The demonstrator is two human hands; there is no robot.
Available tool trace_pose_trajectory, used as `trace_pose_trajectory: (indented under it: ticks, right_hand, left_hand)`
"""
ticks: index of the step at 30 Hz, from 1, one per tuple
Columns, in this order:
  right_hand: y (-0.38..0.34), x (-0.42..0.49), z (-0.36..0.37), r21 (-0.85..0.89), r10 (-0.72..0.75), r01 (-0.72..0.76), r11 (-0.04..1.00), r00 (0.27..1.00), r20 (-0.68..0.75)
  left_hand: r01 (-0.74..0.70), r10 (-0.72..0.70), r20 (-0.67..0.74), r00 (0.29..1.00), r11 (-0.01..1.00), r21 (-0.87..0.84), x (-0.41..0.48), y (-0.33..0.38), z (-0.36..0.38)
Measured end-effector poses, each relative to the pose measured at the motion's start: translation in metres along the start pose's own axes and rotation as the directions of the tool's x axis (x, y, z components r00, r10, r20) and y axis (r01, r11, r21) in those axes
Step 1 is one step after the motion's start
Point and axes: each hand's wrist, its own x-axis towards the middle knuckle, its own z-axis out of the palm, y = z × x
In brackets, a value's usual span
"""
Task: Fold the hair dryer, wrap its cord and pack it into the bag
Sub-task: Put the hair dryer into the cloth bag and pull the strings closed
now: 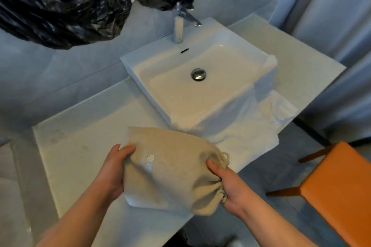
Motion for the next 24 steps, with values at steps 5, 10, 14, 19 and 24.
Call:
trace_pose_trajectory:
  ticks: [5,10,14,19,24]
  right_hand:
    - [-0.039,-0.042,-0.070,0.035,-0.096,0.101,0.994,0.987,-0.127]
    - [-0.072,-0.091,-0.146,0.122,-0.151,0.181,0.976,0.965,-0.216]
    - [-0.092,-0.120,-0.201,0.120,-0.216,0.257,0.959,0.936,-0.278]
    - [-0.112,-0.135,-0.253,0.160,-0.231,0.297,0.941,0.912,-0.338]
    - [-0.149,-0.117,-0.279,0.186,-0.199,0.271,0.944,0.922,-0.332]
  left_hand:
    - [-0.012,0.003,0.151,0.989,0.998,0.058,-0.033,0.008,0.094]
    - [0.042,-0.053,0.231,0.971,0.998,0.053,-0.063,-0.002,0.195]
    - [0.036,-0.057,0.251,0.966,0.995,0.089,-0.077,-0.015,0.260]
    - [0.074,-0.113,0.280,0.953,0.987,0.145,-0.082,-0.030,0.318]
    - [0.073,-0.120,0.299,0.947,0.984,0.162,-0.054,-0.025,0.365]
